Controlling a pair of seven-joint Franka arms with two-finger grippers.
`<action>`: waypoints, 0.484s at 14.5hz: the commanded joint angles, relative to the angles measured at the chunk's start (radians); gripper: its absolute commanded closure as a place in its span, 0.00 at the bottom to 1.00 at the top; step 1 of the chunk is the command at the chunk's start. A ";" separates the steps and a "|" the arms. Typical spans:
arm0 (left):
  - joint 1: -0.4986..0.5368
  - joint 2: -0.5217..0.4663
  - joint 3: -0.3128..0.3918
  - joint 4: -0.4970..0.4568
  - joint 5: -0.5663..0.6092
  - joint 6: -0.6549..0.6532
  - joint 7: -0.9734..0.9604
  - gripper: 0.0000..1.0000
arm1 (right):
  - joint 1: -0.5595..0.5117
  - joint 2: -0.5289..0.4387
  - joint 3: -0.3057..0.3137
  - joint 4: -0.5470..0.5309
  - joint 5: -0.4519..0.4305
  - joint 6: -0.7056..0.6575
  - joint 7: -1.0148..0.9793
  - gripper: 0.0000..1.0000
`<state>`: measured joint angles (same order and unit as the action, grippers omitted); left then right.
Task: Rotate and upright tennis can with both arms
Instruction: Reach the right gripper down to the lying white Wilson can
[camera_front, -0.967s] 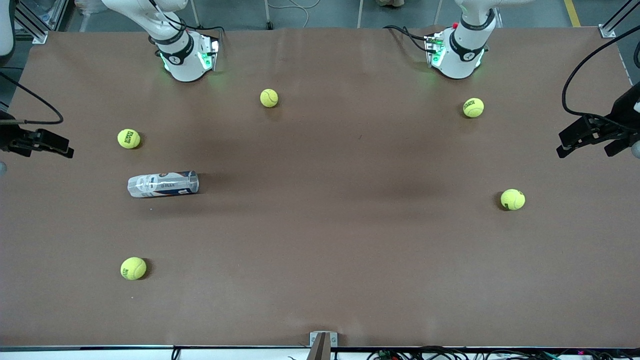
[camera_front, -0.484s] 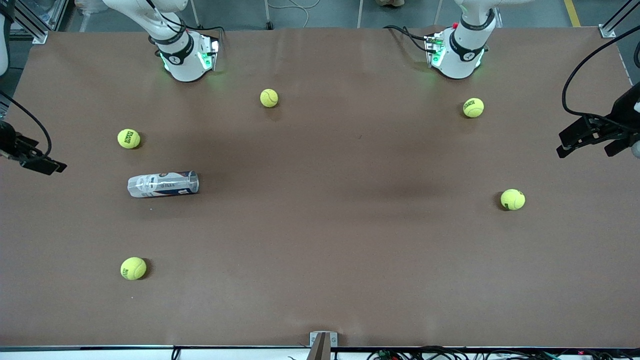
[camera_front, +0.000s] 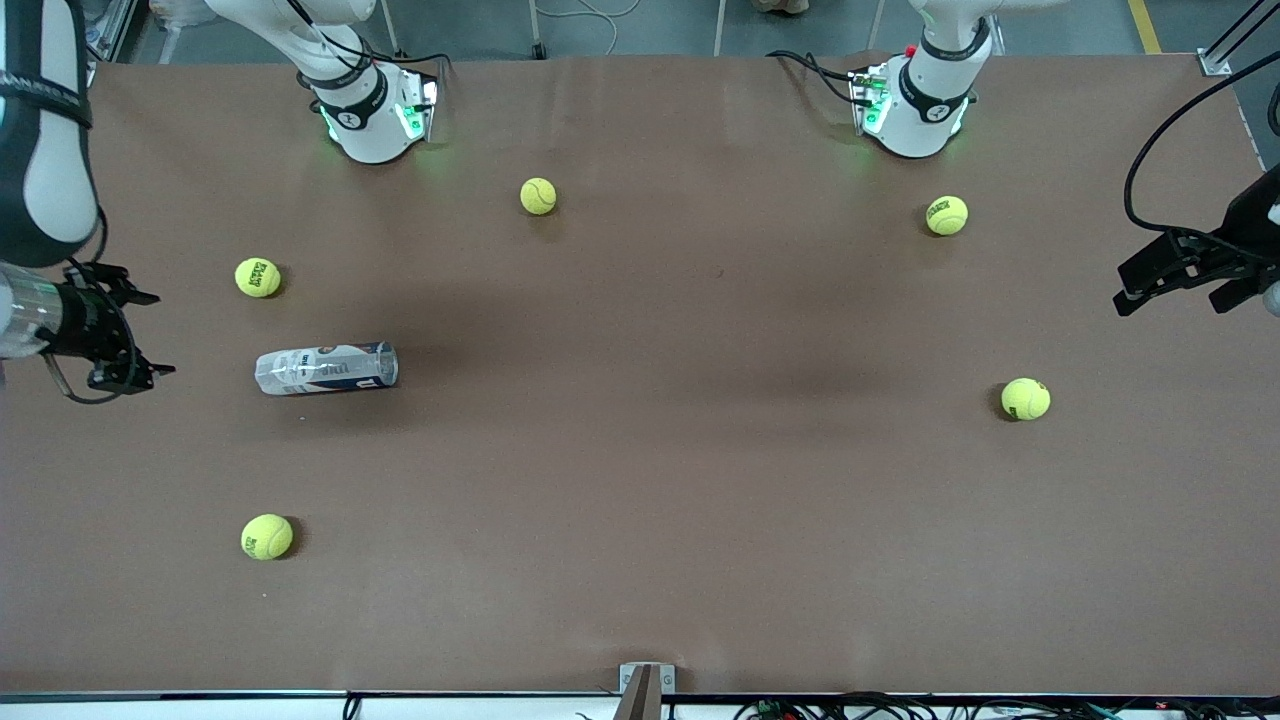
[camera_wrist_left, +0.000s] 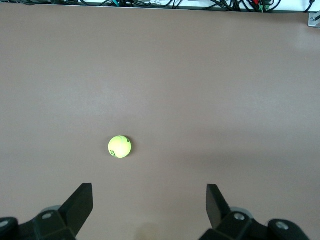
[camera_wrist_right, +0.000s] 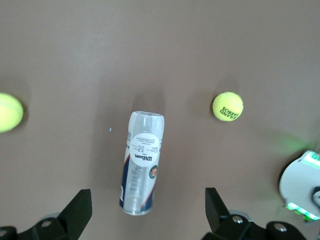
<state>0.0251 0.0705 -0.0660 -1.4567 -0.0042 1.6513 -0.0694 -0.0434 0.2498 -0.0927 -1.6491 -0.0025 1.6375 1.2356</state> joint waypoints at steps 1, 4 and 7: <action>0.001 -0.008 -0.003 0.004 0.010 -0.011 -0.003 0.00 | 0.000 -0.021 0.002 -0.130 0.004 0.105 0.109 0.00; 0.001 -0.008 -0.003 0.004 0.010 -0.013 -0.003 0.00 | 0.008 -0.038 0.008 -0.309 0.007 0.276 0.192 0.00; 0.001 -0.008 -0.003 0.004 0.010 -0.013 -0.003 0.00 | 0.054 -0.050 0.008 -0.411 0.007 0.410 0.278 0.00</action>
<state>0.0251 0.0705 -0.0660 -1.4566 -0.0042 1.6509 -0.0694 -0.0215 0.2566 -0.0861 -1.9643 -0.0009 1.9796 1.4477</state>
